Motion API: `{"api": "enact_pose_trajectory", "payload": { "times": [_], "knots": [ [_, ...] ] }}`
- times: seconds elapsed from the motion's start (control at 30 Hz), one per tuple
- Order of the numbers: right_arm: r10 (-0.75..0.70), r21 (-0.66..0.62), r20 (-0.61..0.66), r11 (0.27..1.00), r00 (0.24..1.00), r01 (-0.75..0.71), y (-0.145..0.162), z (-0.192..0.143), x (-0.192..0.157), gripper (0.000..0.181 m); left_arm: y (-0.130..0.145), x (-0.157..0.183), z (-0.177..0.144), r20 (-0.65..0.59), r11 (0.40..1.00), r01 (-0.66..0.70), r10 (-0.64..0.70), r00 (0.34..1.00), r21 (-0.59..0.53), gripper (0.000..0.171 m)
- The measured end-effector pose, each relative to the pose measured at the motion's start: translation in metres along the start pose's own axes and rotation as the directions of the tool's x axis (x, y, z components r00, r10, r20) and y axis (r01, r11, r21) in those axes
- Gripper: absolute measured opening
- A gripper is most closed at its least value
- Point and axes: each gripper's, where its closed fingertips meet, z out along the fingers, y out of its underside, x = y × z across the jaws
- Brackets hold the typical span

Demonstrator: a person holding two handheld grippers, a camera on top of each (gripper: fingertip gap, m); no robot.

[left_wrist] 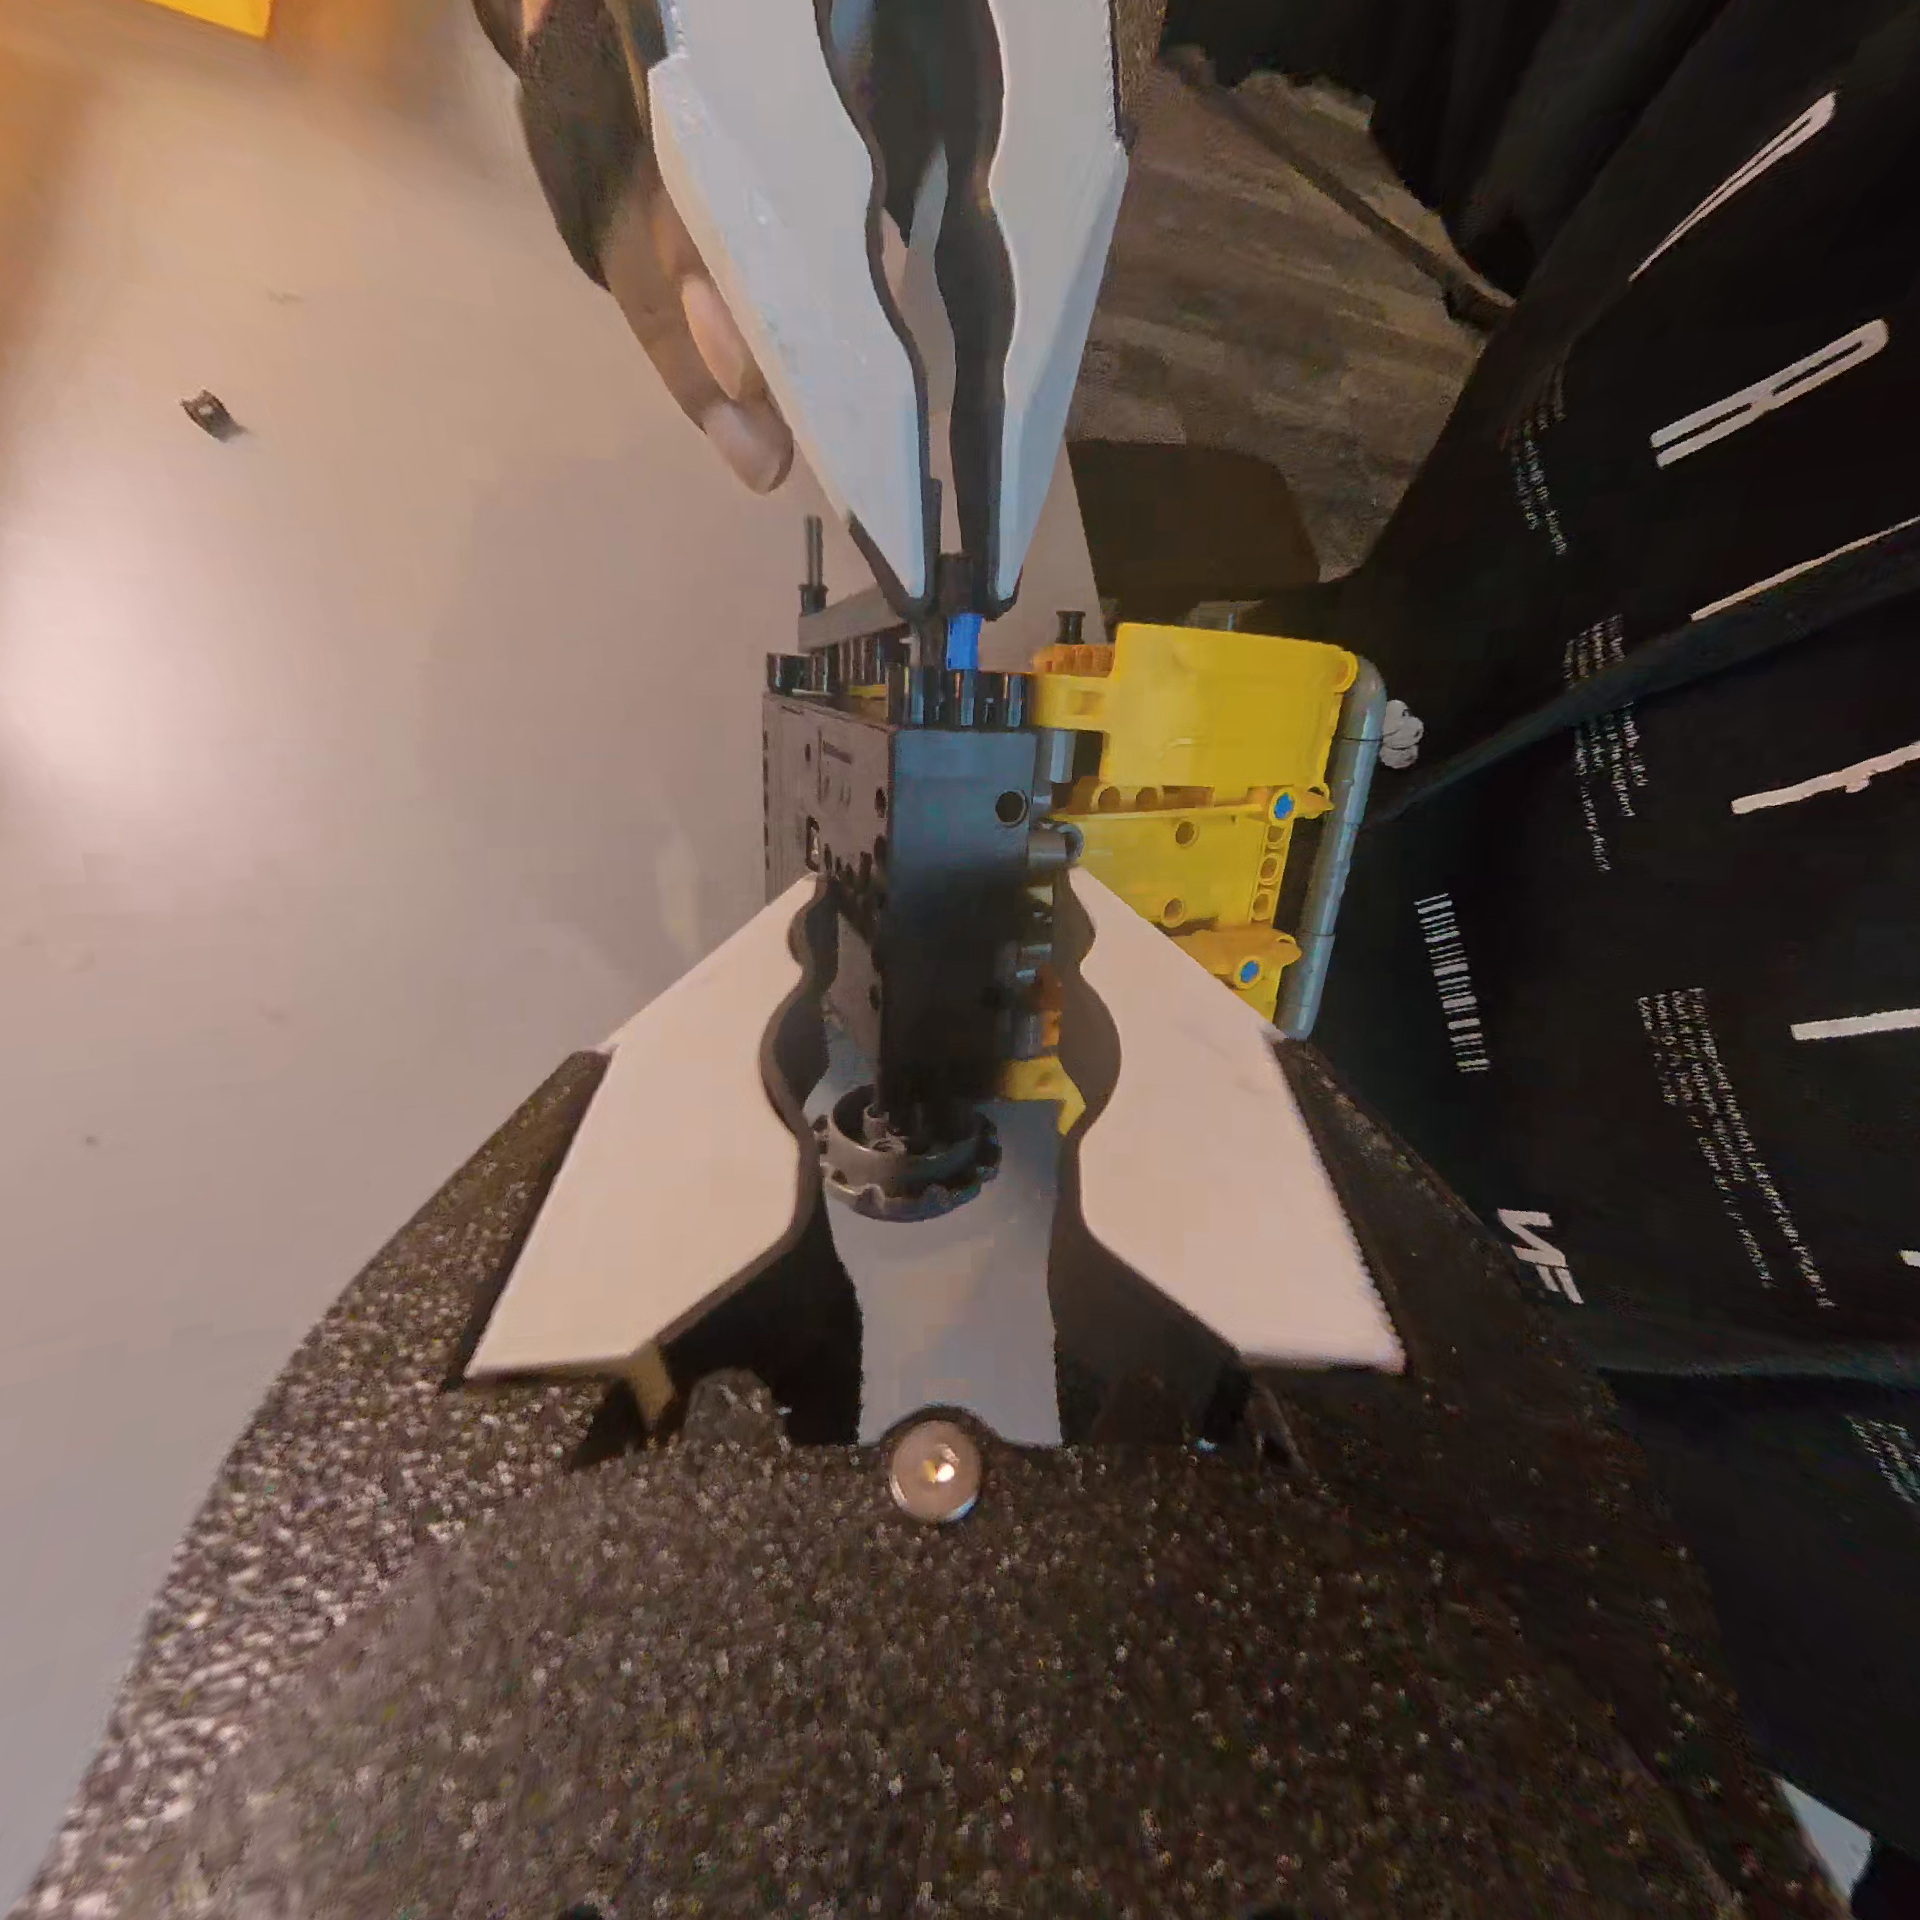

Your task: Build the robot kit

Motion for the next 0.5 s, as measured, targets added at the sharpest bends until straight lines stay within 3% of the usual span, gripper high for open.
{"api": "enact_pose_trajectory", "payload": {
  "times": [0.13, 0.4, 0.5],
  "knots": [
    [0.080, 0.142, 0.003, 0.987, 0.997, -0.080, 0.011, -0.003, 0.000, 0.008, -0.001, 0.001, -0.001, -0.018, 0.994, 0.106, -0.106, 0.994, 0.006, 0.037],
    [0.141, 0.199, 0.009, 0.970, 0.990, -0.140, 0.051, -0.013, 0.012, 0.008, -0.002, -0.018, 0.013, 0.143, 0.997, 0.082, -0.080, 0.986, -0.009, 0.036],
    [0.118, 0.189, 0.018, 0.975, 0.993, -0.119, 0.060, -0.012, 0.008, 0.008, -0.005, -0.014, 0.015, 0.069, 0.990, 0.136, -0.137, 0.988, 0.025, 0.039]
  ]
}}
